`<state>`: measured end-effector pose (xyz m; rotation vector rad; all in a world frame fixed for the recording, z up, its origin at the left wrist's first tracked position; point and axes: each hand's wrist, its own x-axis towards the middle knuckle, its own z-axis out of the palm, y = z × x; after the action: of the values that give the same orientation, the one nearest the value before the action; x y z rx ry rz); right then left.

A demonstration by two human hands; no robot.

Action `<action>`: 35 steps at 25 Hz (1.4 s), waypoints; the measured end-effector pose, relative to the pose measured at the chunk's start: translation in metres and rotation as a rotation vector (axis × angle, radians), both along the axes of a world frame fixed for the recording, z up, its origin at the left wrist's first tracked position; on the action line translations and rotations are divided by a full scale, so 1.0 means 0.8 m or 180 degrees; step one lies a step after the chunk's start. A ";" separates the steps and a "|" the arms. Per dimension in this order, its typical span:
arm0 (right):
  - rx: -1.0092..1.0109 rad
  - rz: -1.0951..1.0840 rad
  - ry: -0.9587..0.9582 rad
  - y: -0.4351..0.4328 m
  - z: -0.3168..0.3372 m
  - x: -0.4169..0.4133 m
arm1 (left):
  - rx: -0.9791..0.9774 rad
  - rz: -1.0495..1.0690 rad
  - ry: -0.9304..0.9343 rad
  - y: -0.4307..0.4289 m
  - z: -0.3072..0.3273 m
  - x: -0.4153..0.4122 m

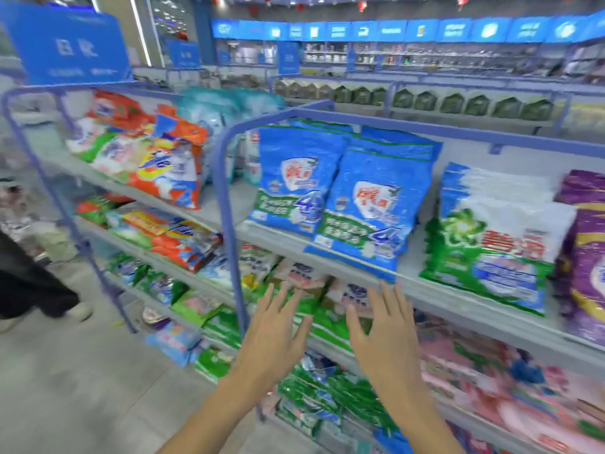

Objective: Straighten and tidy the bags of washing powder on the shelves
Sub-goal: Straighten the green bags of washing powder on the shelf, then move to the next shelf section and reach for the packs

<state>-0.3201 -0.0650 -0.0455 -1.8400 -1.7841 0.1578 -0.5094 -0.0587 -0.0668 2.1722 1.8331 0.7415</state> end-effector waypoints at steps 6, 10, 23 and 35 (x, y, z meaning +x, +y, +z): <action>-0.0332 0.0537 -0.0057 -0.008 -0.016 -0.170 | -0.0115 0.0529 -0.0055 -0.036 -0.026 -0.190; -0.0526 0.0856 -0.0059 -0.003 -0.026 -0.262 | -0.0069 0.0734 -0.0033 -0.061 -0.029 -0.292; -0.0546 0.1467 -0.0026 0.158 -0.016 -0.516 | -0.0121 0.1304 -0.0195 0.060 -0.016 -0.536; -0.0211 0.1581 0.0455 0.352 0.055 -0.703 | -0.0041 0.1107 -0.0377 0.283 0.023 -0.700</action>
<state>-0.8822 0.2165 -0.0015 -1.3530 -2.1165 0.5268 -1.0697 0.1678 -0.0480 1.7770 2.1696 0.8991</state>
